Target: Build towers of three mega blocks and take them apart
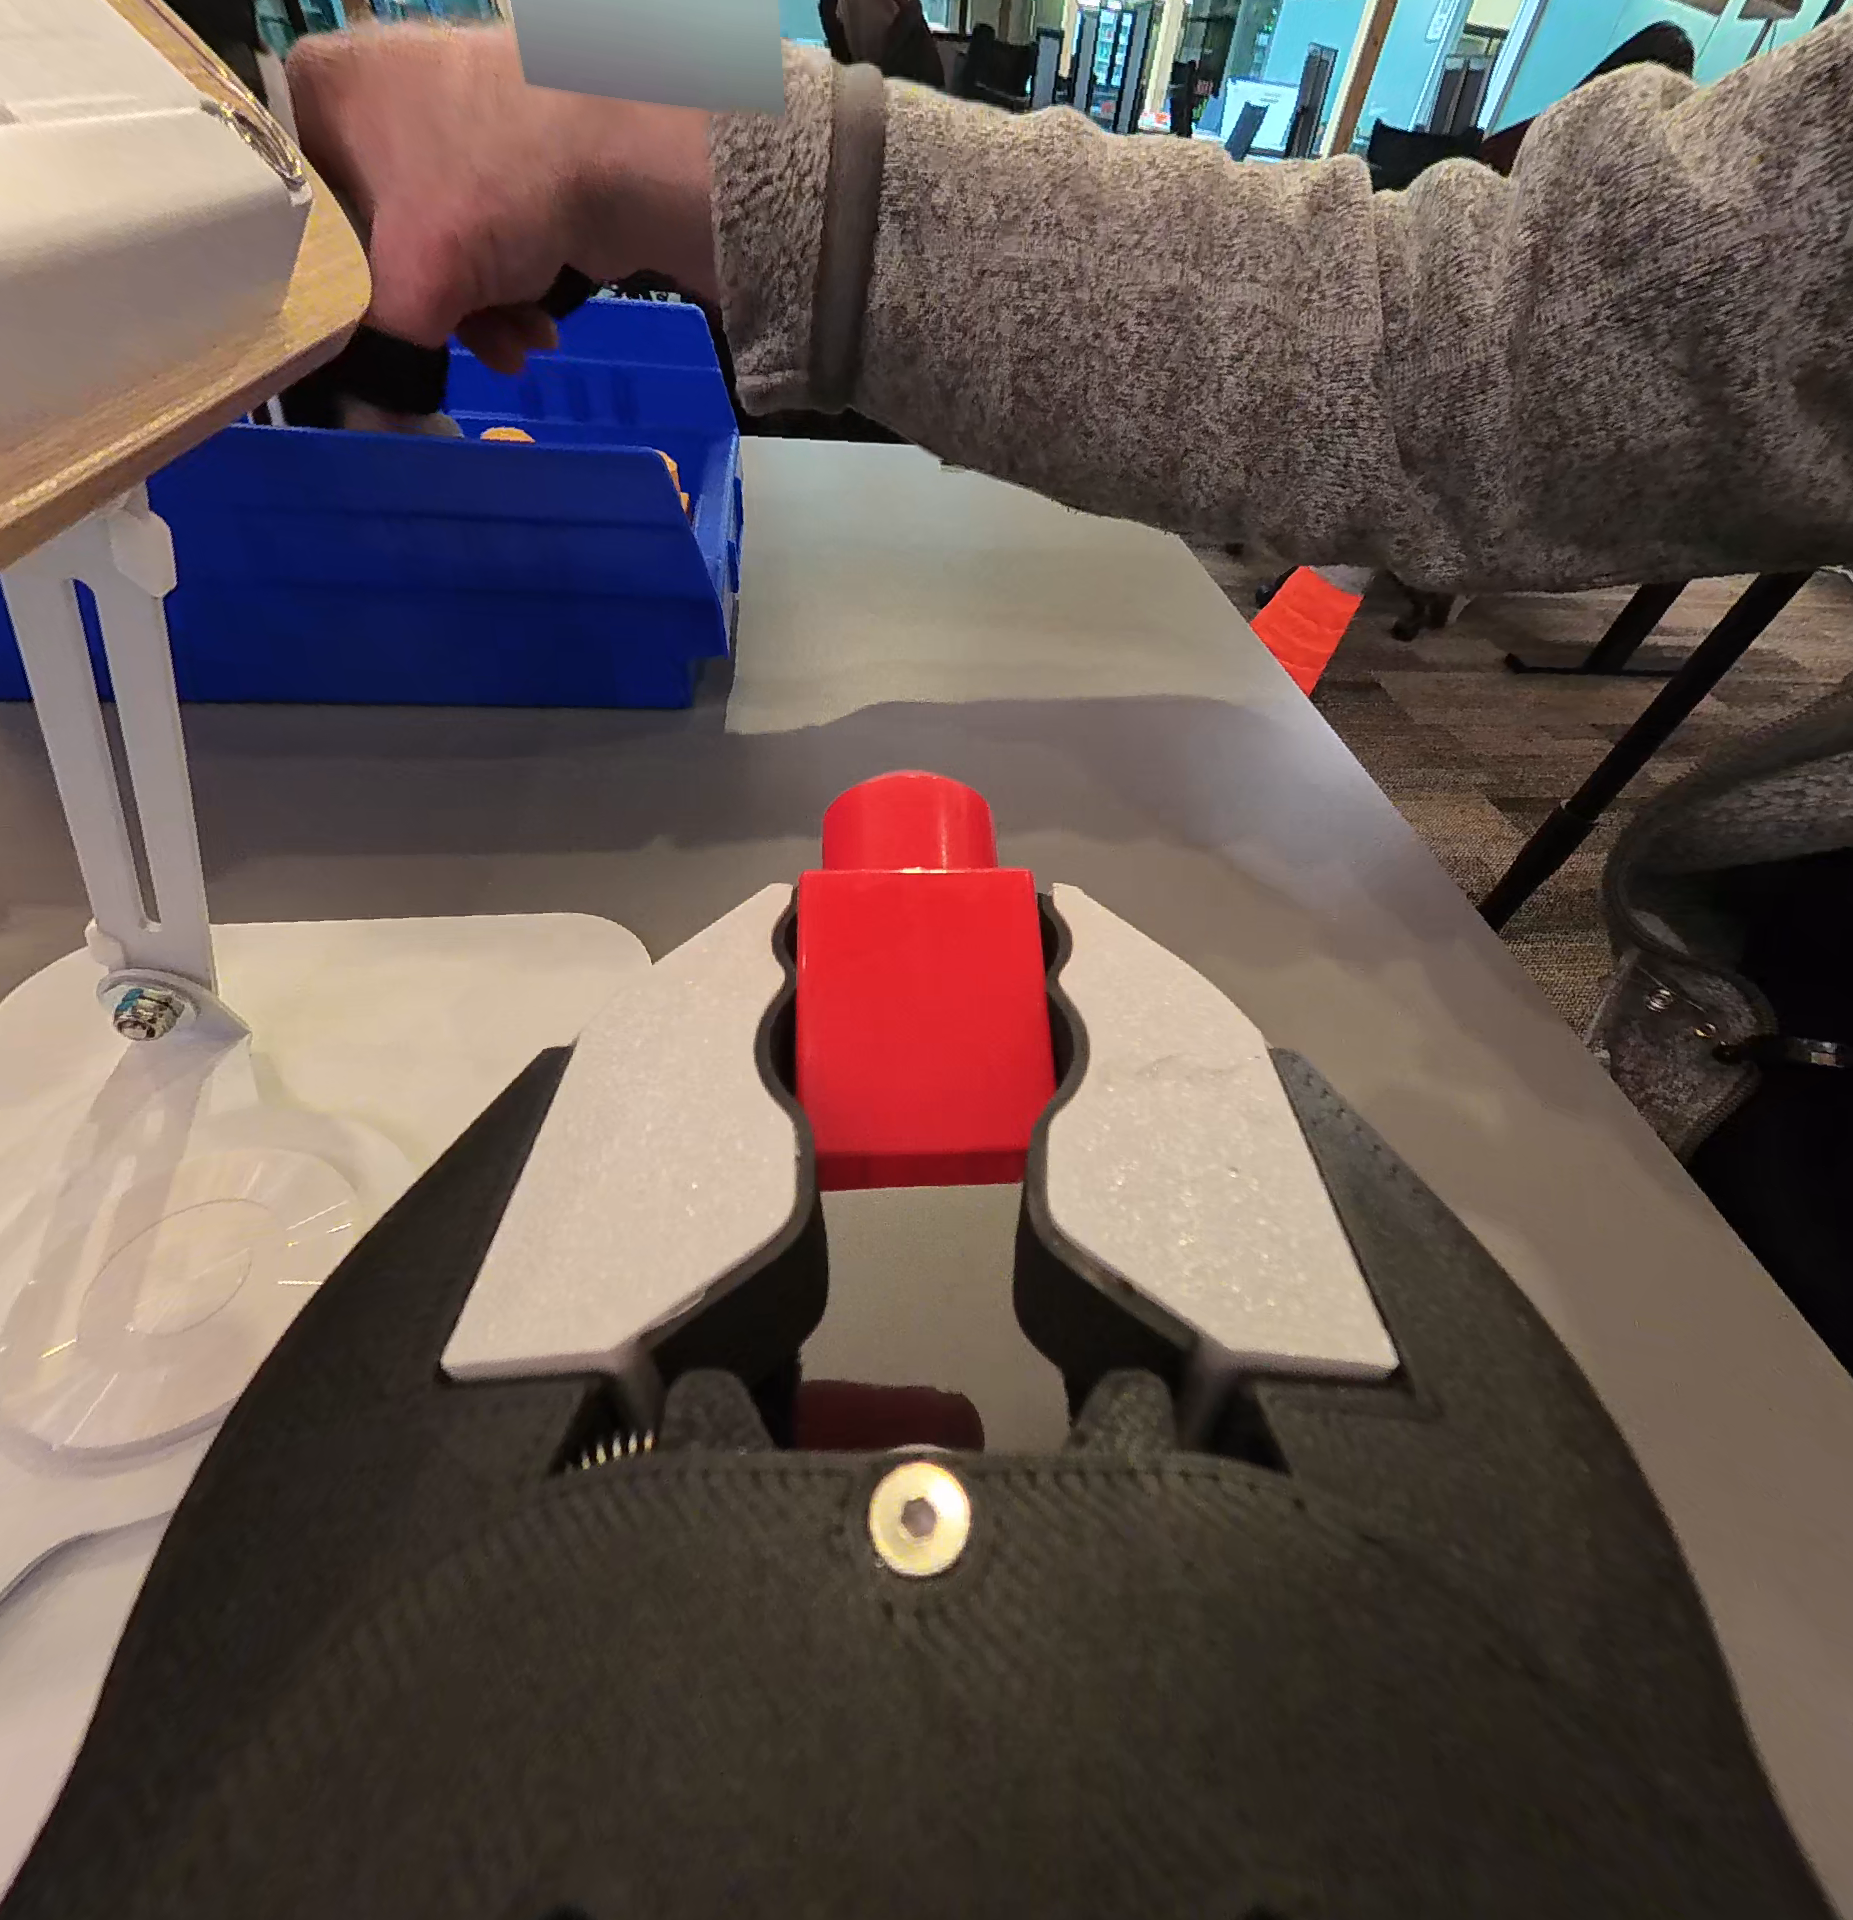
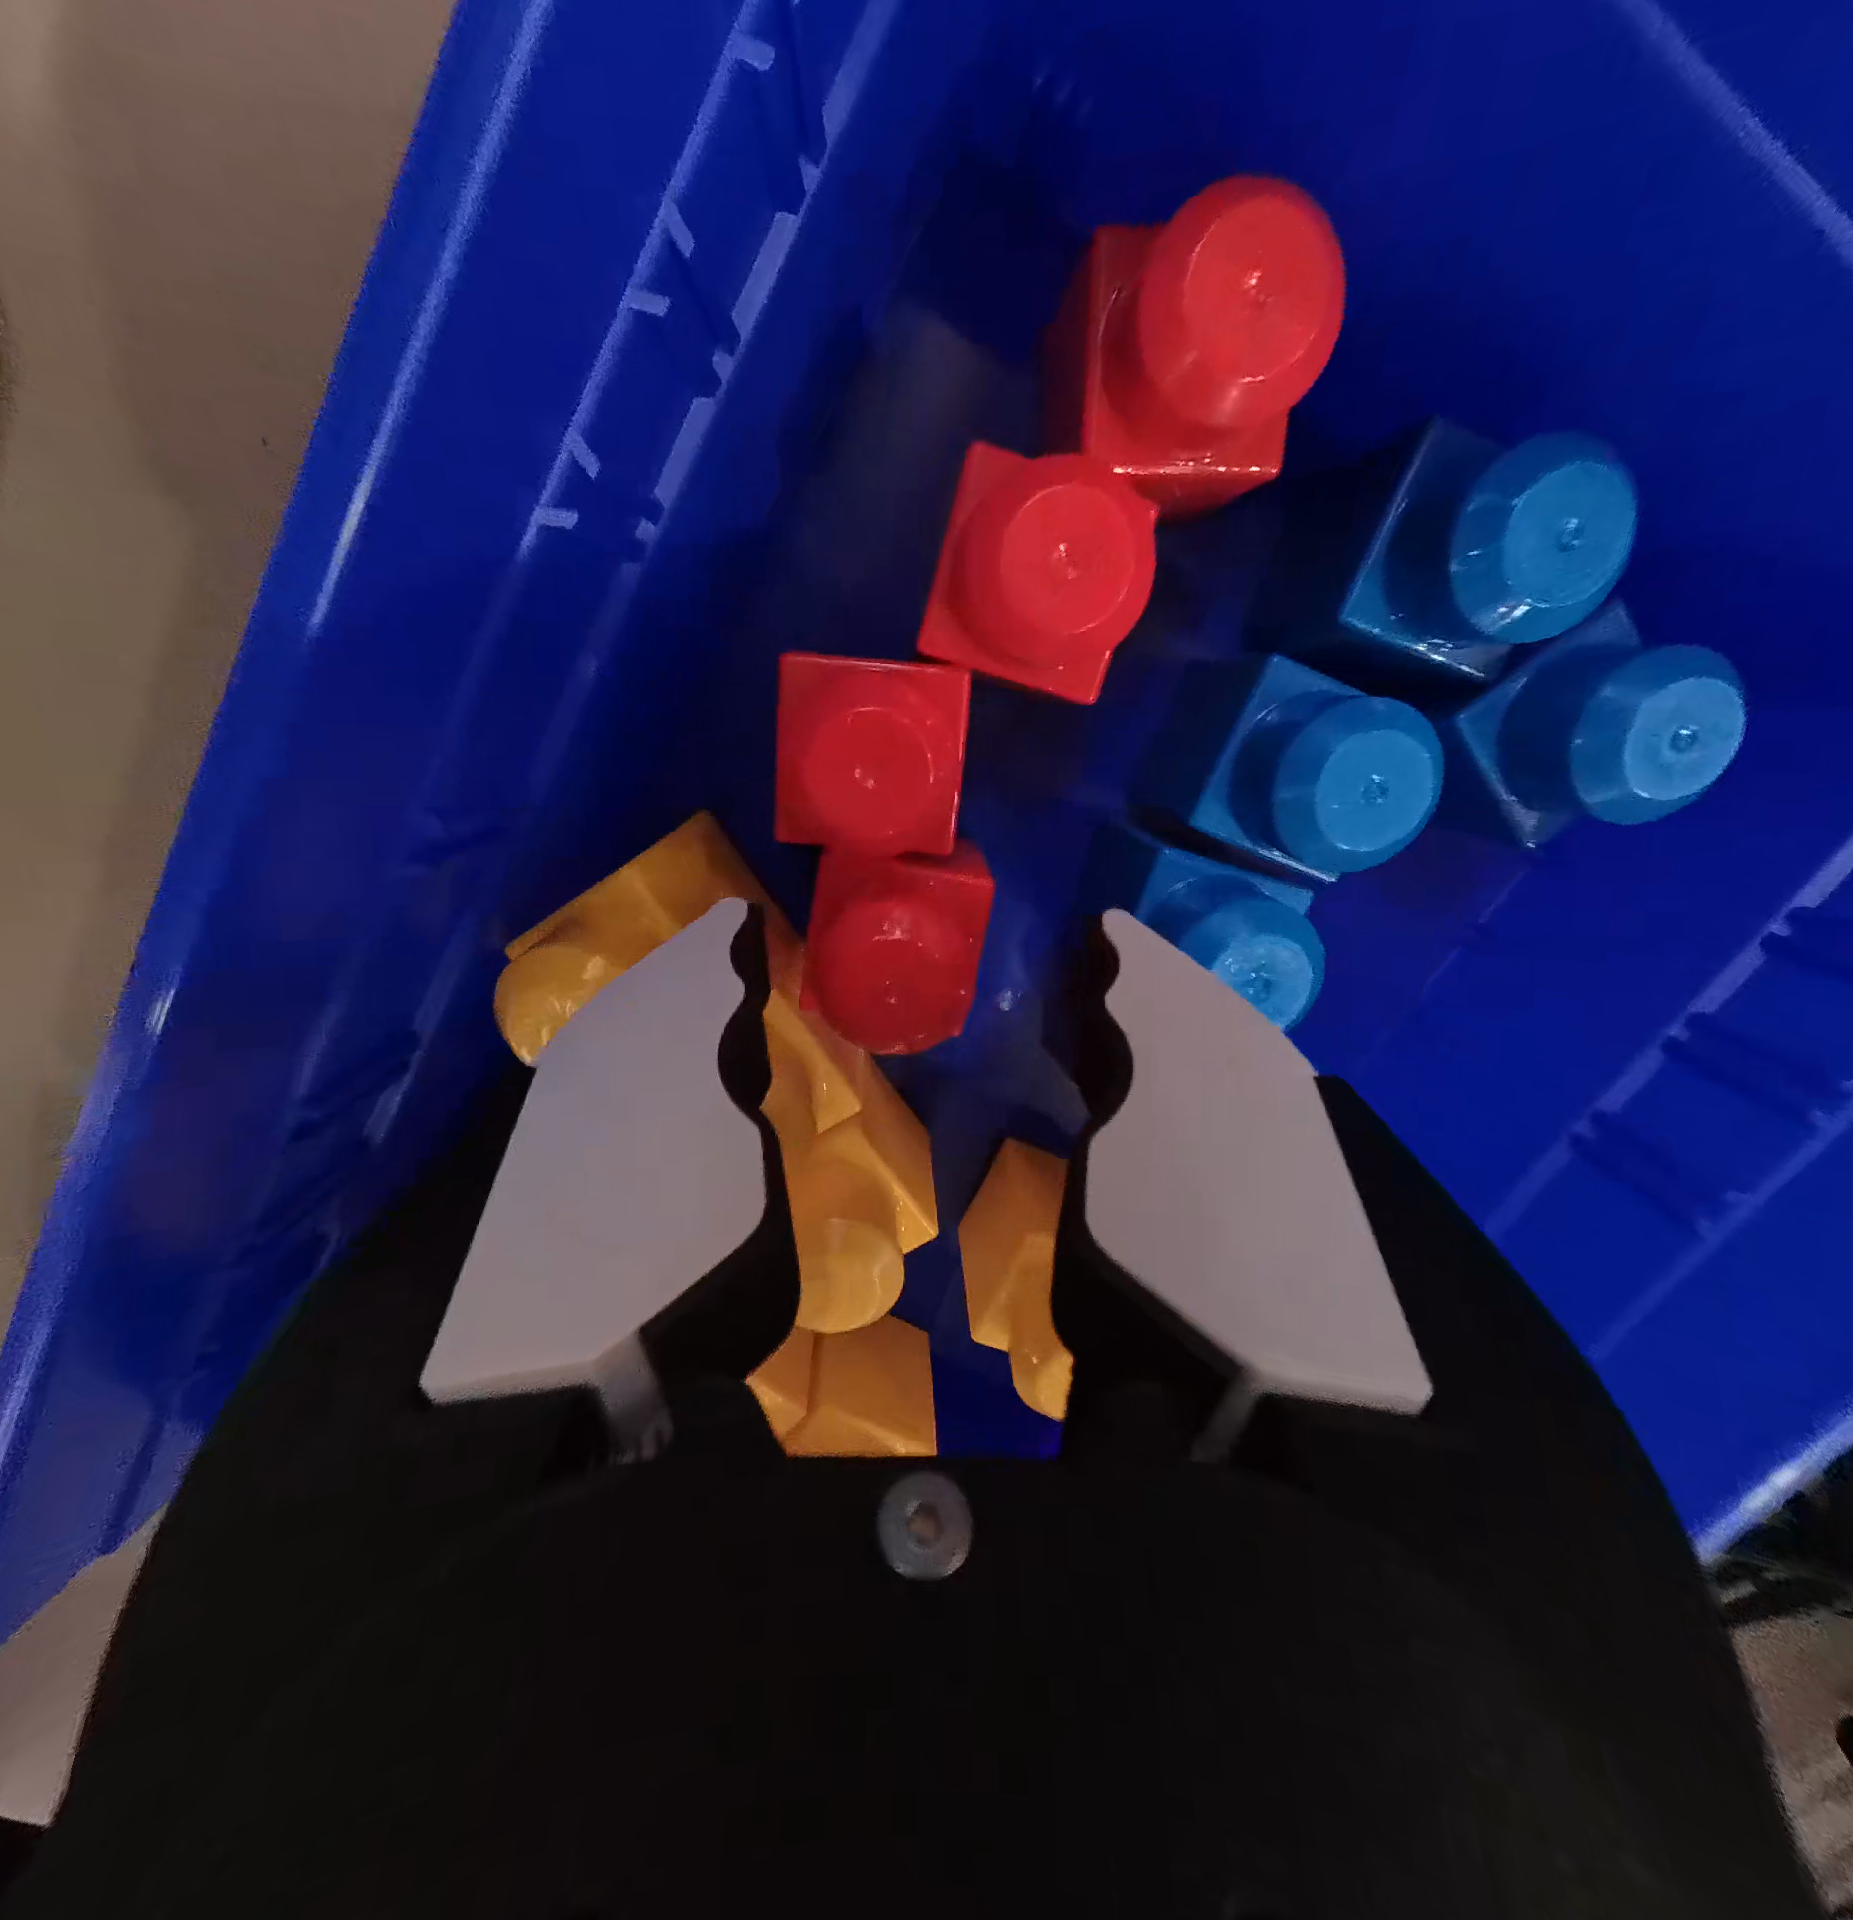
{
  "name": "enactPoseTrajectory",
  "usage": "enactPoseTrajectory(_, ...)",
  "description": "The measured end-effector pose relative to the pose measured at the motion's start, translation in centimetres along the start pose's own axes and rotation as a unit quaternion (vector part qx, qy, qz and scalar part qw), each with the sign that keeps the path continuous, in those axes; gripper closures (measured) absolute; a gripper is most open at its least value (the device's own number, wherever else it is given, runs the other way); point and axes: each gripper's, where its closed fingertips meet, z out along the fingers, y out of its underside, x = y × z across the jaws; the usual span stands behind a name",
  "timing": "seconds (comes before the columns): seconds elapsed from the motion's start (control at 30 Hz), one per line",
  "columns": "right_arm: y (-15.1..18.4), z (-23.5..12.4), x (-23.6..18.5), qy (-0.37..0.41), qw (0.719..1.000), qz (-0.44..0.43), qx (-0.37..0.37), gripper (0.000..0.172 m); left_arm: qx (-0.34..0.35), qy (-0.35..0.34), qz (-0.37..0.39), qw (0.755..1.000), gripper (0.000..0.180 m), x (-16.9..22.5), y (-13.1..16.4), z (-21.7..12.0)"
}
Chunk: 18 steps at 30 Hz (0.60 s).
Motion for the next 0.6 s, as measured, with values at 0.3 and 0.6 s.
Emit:
enactPoseTrajectory(0.3,-0.8,-7.4,-0.5,0.06,0.989,-0.036,0.127,0.121,0.011,-0.01,-0.006,1.0,0.14,-0.4,-0.3,0.0)
enactPoseTrajectory(0.6,1.2,-17.3,-22.8,-0.185,0.854,-0.251,0.416,0.129,0.041,0.007,-0.015,0.999,0.14,0.5,-1.8,0.1)
